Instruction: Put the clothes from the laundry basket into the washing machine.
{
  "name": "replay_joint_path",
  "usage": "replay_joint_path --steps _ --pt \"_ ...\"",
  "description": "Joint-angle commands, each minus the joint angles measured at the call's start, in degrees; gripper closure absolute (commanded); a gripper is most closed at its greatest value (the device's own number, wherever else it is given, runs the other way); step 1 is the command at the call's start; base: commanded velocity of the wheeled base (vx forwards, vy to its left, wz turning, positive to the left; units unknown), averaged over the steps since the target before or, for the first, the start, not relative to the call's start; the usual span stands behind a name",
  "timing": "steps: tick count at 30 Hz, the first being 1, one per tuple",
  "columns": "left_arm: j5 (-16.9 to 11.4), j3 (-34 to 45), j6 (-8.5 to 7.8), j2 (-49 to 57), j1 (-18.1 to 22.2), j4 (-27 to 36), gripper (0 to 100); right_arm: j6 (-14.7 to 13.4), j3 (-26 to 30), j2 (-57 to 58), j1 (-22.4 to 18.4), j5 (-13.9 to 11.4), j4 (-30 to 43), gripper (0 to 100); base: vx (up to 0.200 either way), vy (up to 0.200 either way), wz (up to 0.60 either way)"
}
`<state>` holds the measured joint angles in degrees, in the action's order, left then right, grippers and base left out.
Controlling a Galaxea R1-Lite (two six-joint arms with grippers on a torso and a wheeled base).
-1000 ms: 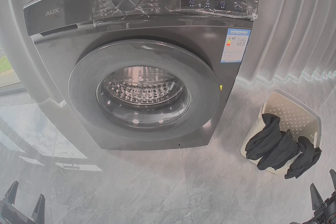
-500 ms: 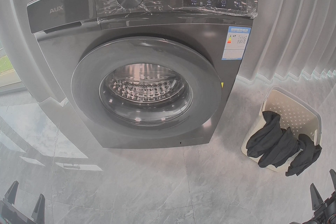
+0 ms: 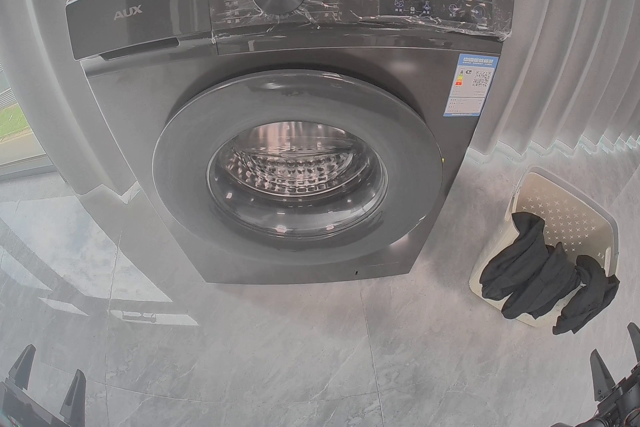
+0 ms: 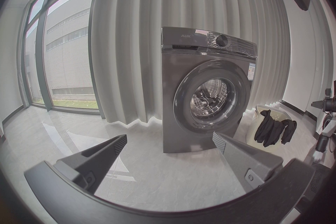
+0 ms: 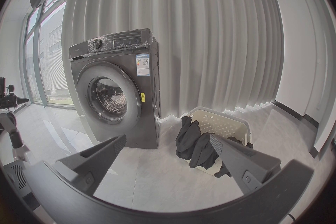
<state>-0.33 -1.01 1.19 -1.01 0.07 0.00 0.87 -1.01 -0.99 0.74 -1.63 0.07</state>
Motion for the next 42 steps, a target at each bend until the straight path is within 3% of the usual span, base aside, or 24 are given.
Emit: replay_joint_path --steps 1,42 --pt "-0.02 0.92 -0.05 0.84 0.01 0.0 0 0.01 1.01 -0.07 0.05 -0.12 0.01 0 0.0 0.0 0.0" --pt "0.07 0.92 -0.05 0.84 0.01 0.0 0 0.01 1.01 -0.07 -0.04 -0.04 0.01 0 0.0 0.0 0.1"
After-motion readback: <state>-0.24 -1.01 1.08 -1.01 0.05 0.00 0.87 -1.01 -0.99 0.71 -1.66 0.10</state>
